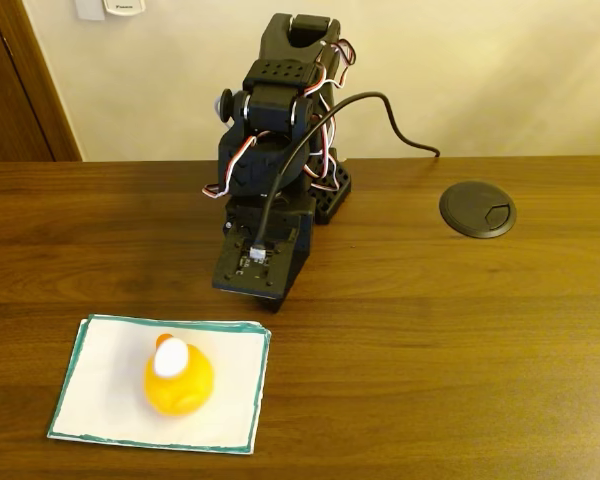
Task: Grab the yellow duck toy and put inside the green color rectangle box on the table
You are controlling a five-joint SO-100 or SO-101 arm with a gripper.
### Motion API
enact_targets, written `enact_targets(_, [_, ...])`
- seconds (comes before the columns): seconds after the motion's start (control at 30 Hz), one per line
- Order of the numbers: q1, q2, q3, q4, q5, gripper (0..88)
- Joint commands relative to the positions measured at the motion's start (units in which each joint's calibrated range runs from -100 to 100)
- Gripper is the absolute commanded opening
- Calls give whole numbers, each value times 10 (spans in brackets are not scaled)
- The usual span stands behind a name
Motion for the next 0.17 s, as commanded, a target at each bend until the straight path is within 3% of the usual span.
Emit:
enact_targets(0.0, [4,1,2,4,-6,8])
enact_targets(0.13, [3,1,2,5,-6,8])
